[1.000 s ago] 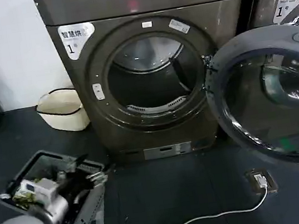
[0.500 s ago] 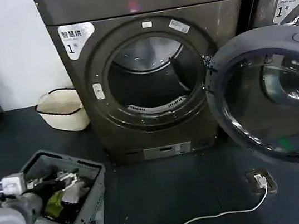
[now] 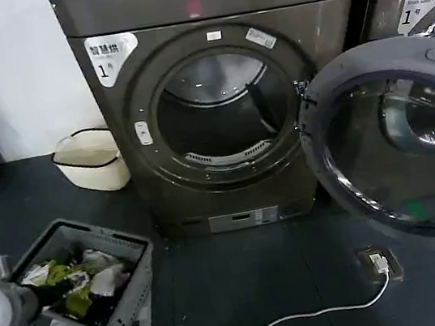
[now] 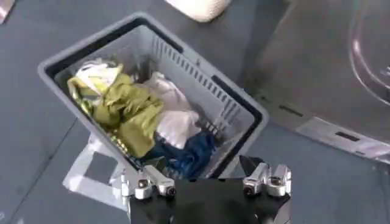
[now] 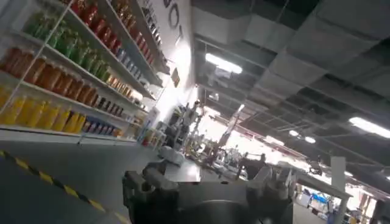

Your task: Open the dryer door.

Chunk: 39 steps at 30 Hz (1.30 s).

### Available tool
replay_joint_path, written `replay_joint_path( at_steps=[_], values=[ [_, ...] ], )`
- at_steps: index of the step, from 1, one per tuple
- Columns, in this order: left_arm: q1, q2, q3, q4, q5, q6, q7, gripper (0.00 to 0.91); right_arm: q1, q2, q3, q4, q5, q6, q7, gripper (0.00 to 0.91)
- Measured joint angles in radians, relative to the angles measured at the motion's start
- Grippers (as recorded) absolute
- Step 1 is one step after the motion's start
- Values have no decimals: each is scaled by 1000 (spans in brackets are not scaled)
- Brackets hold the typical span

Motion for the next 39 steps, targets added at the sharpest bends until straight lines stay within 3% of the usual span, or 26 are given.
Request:
replay_joint_path(
  at_steps=[39],
  values=[
    [-53,21,-20,106,-104,0,-14,907,-2,26,0,-22,-7,23,5,907]
  ],
)
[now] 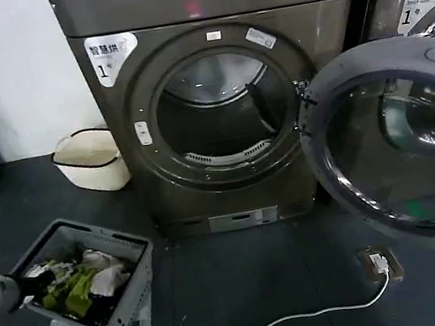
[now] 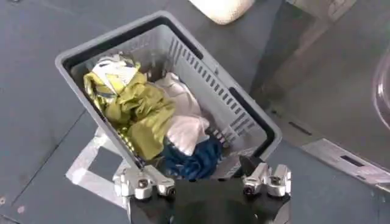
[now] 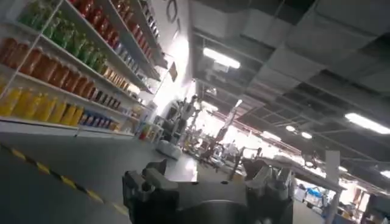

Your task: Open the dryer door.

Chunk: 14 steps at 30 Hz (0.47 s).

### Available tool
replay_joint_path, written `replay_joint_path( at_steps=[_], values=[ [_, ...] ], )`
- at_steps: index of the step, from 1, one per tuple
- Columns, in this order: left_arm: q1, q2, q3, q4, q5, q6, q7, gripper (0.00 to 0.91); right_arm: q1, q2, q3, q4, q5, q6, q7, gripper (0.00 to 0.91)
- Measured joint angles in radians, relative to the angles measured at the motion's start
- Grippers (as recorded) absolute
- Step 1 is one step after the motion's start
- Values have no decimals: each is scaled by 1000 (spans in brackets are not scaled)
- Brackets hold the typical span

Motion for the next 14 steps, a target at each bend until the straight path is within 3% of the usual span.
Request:
replay_joint_path(
  at_steps=[14],
  values=[
    [-9,2,4,22,-14,0,1,907,-7,6,5,-6,1,17,3,907]
  ],
)
